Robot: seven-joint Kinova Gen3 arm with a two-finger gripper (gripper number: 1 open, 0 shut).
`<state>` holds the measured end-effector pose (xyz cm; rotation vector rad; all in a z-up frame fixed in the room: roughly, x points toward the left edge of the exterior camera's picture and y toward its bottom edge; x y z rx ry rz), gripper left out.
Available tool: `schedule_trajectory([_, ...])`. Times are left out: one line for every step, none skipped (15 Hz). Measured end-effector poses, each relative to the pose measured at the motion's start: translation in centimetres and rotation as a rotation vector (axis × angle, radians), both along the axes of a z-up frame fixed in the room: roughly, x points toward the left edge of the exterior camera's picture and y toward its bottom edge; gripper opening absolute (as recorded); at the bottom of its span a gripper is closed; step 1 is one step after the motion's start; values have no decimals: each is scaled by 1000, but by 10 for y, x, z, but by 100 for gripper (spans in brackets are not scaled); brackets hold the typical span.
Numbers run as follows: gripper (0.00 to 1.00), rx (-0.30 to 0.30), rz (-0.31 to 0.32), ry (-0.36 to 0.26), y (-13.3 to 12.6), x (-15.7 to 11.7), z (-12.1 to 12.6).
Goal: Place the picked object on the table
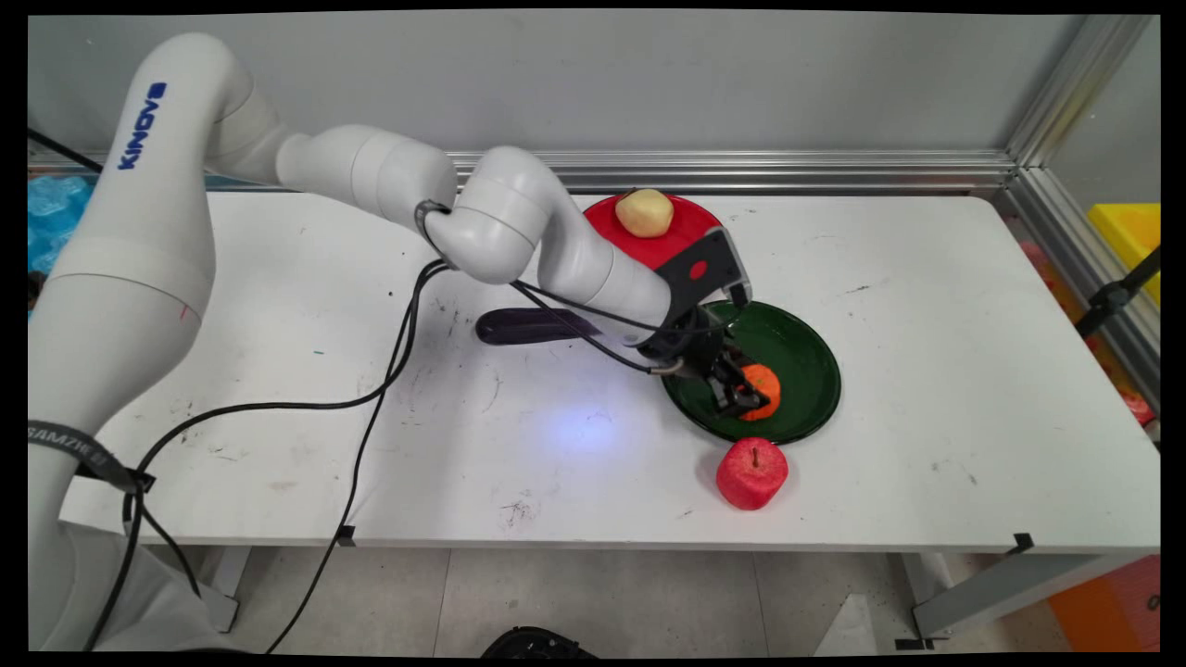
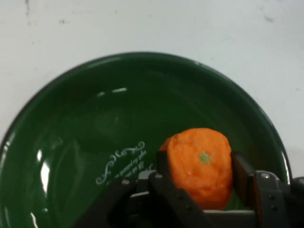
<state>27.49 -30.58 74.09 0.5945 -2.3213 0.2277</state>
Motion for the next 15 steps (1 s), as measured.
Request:
schedule_trajectory([0,-1,0,3,-1,1,5])
schedule_trajectory([0,-4,0,7,-2,2,12])
schedule_trajectory([0,-6,-3,8,-2,4,19])
schedule_trajectory([0,-9,-6,7,-2,7,27])
schedule_trajectory([0,-12,-8,4,-1,12,36])
schedule_trajectory([0,-14,-11,-1,-1,18,44])
schedule_trajectory([0,-15,-14,-7,0,24,51])
schedule_trajectory([0,-16,-16,-11,0,29,56])
schedule_trajectory([0,-16,-21,-19,1,36,62])
schedule_trajectory([0,-16,-24,-24,2,42,65])
schedule_trajectory([0,-16,-33,-35,3,52,70])
schedule_trajectory([0,-16,-42,-44,4,61,74])
schedule_trajectory([0,-16,-51,-57,6,74,79])
schedule_trajectory([0,-16,-57,-66,8,82,81])
schedule_trajectory([0,-15,-61,-73,9,90,83])
